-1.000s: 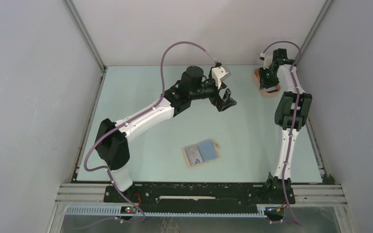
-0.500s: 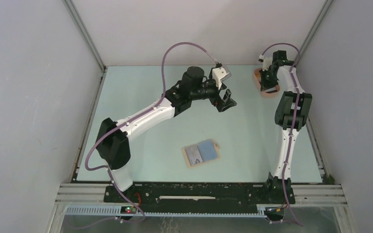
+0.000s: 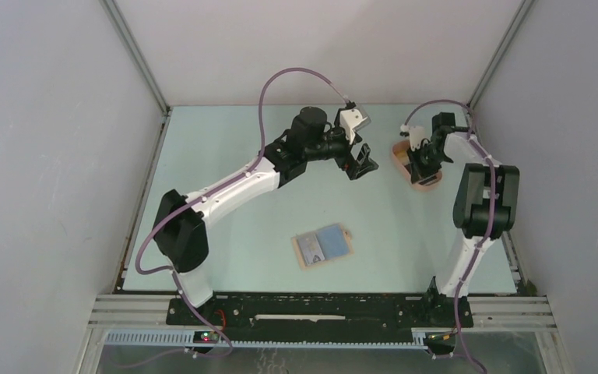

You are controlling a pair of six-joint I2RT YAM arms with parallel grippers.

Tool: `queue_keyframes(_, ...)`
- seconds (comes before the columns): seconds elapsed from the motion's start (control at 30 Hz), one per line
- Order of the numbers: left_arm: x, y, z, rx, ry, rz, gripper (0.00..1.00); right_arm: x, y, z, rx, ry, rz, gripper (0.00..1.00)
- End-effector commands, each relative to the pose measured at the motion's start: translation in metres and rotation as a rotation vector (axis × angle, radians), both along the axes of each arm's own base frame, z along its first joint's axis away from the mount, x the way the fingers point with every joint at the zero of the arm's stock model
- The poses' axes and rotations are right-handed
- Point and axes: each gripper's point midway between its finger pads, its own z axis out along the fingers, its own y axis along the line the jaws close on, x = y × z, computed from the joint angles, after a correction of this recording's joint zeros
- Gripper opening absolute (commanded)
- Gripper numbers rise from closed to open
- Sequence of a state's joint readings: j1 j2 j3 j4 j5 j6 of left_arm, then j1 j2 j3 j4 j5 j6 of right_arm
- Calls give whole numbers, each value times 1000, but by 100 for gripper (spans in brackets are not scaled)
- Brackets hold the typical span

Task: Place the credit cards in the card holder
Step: Move the storage box to the center of the board, then pick up the credit card from the storage box.

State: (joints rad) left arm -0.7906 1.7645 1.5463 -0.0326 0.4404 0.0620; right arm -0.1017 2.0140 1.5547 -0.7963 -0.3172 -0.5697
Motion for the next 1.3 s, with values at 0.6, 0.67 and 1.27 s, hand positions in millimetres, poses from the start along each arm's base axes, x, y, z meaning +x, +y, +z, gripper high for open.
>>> queue_keyframes(0.6, -12, 33, 52, -85, -241, 32, 100, -90, 39, 8, -294, -153, 759, 16)
queue_keyframes(0.67, -11, 34, 51, -84, -242, 33, 100, -89, 38, 11, -290, -151, 730, 29)
queue_keyframes(1.27, 3, 50, 63, -208, -239, 118, 100, -76, 68, 156, 67, -557, 189, 100)
